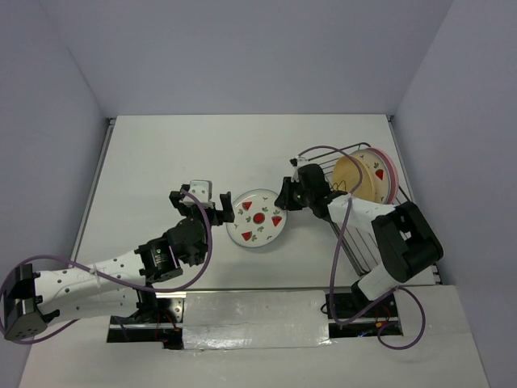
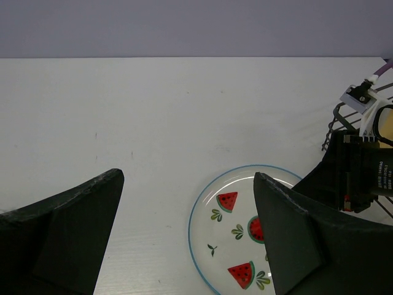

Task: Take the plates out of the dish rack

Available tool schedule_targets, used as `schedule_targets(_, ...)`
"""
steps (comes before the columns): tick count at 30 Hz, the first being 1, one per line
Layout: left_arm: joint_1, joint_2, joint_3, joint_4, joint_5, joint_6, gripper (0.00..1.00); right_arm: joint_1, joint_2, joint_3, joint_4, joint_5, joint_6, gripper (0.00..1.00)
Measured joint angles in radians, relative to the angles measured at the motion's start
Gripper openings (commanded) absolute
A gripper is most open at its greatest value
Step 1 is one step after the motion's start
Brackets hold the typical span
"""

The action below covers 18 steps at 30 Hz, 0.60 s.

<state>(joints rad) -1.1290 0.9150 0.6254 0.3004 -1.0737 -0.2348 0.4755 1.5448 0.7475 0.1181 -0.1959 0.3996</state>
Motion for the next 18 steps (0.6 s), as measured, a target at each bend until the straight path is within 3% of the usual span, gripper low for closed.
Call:
schedule_targets(7, 0.000, 0.000, 0.000, 0.000, 0.000, 0.000, 0.99, 0.003, 0.027, 0.004, -0.017, 0.056, -0.014, 0.36)
schedule_targets(18, 0.000, 0.000, 0.000, 0.000, 0.000, 0.000, 0.99, 0.005, 0.051, 0.010, -0.057, 0.134, -0.048, 0.41)
